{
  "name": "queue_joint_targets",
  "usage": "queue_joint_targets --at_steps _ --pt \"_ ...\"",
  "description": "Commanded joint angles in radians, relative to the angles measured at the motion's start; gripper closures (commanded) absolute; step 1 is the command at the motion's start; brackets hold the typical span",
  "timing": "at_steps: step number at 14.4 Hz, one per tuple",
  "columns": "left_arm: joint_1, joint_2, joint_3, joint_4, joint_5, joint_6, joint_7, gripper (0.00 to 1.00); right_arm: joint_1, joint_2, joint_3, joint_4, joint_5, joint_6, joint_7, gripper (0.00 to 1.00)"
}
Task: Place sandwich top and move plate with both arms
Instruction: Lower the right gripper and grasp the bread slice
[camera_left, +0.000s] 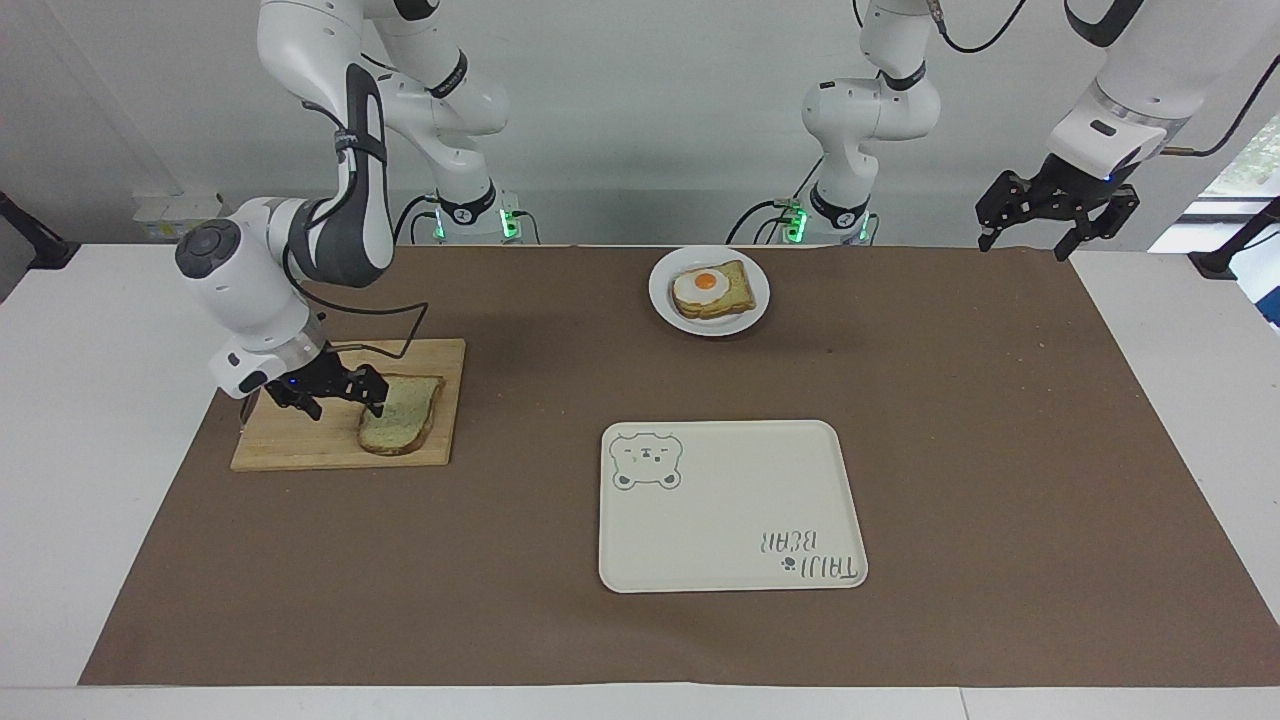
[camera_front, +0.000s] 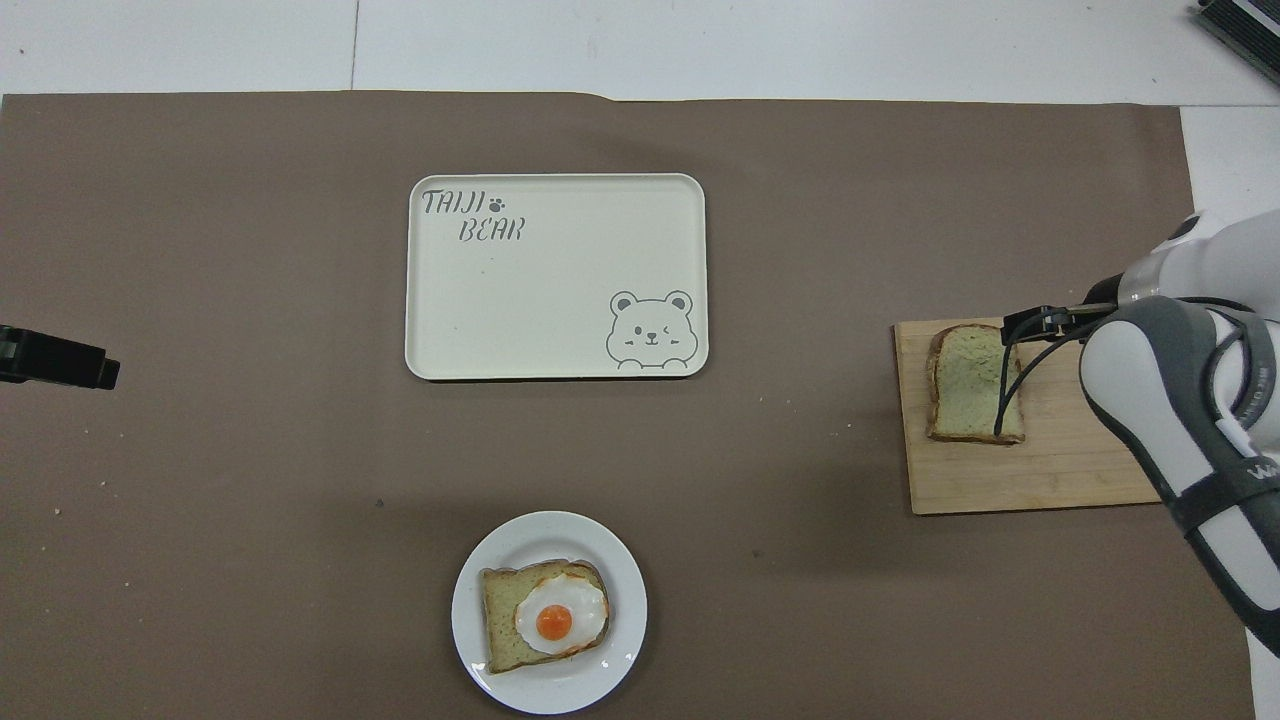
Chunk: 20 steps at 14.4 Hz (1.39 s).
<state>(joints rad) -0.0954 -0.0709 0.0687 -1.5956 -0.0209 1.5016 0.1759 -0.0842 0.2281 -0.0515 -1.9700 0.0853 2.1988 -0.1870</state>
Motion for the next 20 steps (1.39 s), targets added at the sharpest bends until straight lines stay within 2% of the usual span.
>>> queue_joint_targets --at_steps 1,3,12,14,18,20 --pt "0.009 -0.012 -0.003 -0.003 -0.008 -0.008 -0.001 0.00 -0.006 -0.001 0.004 -0.082 0.025 0.094 -0.048 0.00" --pt "0.009 -0.012 -0.003 -0.003 -0.008 -0.008 -0.001 0.00 -0.008 0.007 0.002 -0.105 0.025 0.127 -0.071 0.00" --pt "0.009 -0.012 -0.003 -0.003 -0.008 -0.008 -0.001 0.00 -0.022 0.011 0.004 -0.118 0.028 0.128 -0.072 0.00" --pt "0.009 -0.012 -0.003 -0.003 -0.008 -0.008 -0.001 0.00 -0.022 0.017 0.002 -0.118 0.089 0.128 -0.080 0.01" --pt "0.009 -0.012 -0.003 -0.003 -0.008 -0.008 -0.001 0.00 -0.022 0.017 0.002 -0.119 0.097 0.127 -0.088 0.44" --pt "0.009 -0.012 -0.003 -0.003 -0.008 -0.006 -0.001 0.00 -0.022 0.017 0.002 -0.119 0.099 0.127 -0.086 0.72"
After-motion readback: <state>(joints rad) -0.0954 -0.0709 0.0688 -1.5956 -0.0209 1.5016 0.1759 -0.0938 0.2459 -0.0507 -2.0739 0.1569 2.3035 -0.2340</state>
